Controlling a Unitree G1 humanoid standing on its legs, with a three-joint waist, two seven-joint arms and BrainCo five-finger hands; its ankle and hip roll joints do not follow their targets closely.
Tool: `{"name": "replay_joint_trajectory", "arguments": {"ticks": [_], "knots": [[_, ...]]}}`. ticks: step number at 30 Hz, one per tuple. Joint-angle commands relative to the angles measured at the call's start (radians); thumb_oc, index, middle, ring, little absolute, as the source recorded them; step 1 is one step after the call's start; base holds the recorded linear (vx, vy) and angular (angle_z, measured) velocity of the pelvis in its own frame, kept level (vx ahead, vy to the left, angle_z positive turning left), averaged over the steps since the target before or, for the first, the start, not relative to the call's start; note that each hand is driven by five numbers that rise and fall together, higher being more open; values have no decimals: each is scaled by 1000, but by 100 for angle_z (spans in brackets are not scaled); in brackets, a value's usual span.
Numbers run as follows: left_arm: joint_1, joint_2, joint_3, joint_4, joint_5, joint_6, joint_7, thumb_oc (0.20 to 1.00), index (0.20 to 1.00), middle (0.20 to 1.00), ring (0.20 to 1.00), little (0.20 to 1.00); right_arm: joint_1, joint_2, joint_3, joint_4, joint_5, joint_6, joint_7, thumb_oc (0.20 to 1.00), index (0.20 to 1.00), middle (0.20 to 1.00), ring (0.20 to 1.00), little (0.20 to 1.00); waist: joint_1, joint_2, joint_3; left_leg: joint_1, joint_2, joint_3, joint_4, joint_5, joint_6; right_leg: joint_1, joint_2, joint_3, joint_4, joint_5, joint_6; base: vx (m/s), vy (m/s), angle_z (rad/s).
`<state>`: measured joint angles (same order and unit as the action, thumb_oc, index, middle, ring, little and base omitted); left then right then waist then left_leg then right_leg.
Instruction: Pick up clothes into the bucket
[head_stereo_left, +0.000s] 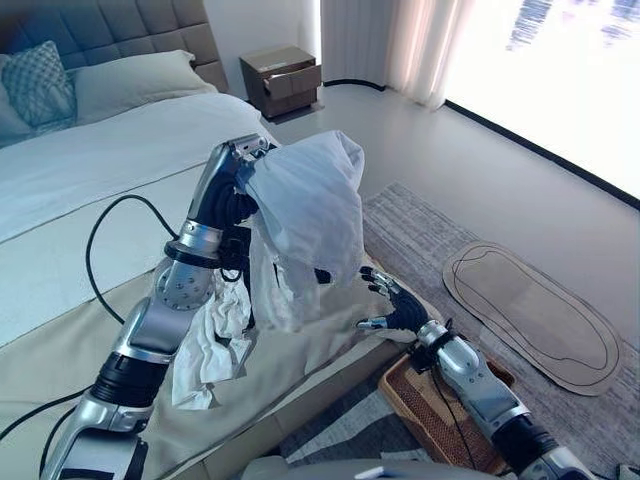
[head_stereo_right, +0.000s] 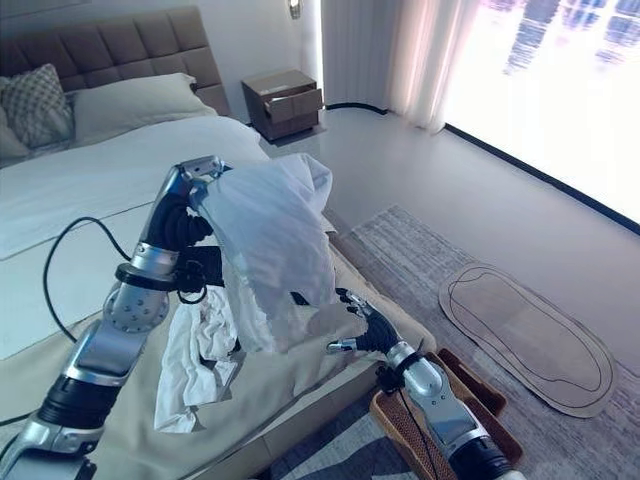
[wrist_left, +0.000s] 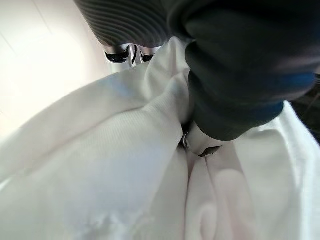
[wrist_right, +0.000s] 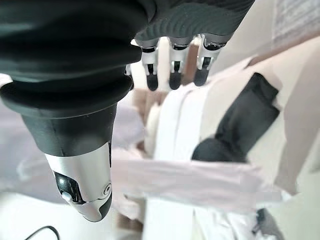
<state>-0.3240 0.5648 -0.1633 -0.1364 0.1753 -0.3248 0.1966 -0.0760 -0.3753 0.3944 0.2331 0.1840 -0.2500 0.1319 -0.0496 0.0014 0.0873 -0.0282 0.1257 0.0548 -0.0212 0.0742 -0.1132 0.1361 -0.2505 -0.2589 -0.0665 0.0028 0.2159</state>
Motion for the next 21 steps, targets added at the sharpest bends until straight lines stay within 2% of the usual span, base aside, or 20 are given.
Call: {"name": "replay_joint_trajectory", "arguments": {"ticks": [1, 5, 9, 12, 15, 16, 21], "knots": [[-123, 0, 31, 38, -69, -22, 45, 200, 200, 200, 200, 200, -46, 21, -36, -121, 79, -37, -12, 1000, 1000, 1000, 1000, 1000, 5, -11, -13, 31, 13, 24, 35, -74, 12, -99, 37, 7, 32, 51, -38, 0, 0, 0], [-119, -12, 17, 51, -79, -18, 35, 200, 200, 200, 200, 200, -41, 42, -32, -142, 207, -24, 26, 1000, 1000, 1000, 1000, 1000, 4, -11, -13, 34, 14, 26, 38, -78, 13, -97, 35, 12, 31, 51, -38, 0, 0, 0], [-106, -17, 7, 50, -92, -16, 33, 200, 200, 200, 200, 200, -58, 59, -25, -149, 179, -36, -21, 1000, 1000, 1000, 1000, 1000, 4, -9, -12, 37, 13, 29, 40, -80, 15, -97, 35, 17, 32, 52, -39, 0, 0, 0], [-91, -18, -7, 12, -162, -21, 16, 200, 200, 200, 200, 200, -88, 113, -11, -103, 186, -39, -88, 1000, 1000, 1000, 1000, 1000, 8, -4, -9, 34, 14, 28, 44, -81, 16, -98, 34, 19, 32, 53, -38, 0, 2, -3], [-89, -26, -21, -17, -211, -26, -9, 200, 200, 200, 200, 200, -104, 144, 18, -45, 236, -26, -81, 1000, 1000, 1000, 1000, 1000, 14, -4, -9, 33, 13, 27, 47, -81, 16, -95, 34, 18, 31, 53, -39, -1, -6, -8], [-96, -38, -45, -44, -266, -30, -39, 200, 200, 200, 200, 200, -144, 171, 54, 36, 283, -11, -66, 1000, 1000, 1000, 1000, 1000, 24, -5, -7, 33, 13, 26, 48, -81, 16, -91, 33, 14, 30, 53, -41, 0, -10, -5], [-114, -83, -101, -83, -366, -37, -101, 200, 200, 200, 200, 200, -240, 173, 135, 96, 244, 23, -27, 1000, 1000, 1000, 1000, 1000, 43, -11, -7, 32, 15, 20, 49, -80, 15, -85, 35, 5, 28, 51, -44, 0, -2, -1]]}}
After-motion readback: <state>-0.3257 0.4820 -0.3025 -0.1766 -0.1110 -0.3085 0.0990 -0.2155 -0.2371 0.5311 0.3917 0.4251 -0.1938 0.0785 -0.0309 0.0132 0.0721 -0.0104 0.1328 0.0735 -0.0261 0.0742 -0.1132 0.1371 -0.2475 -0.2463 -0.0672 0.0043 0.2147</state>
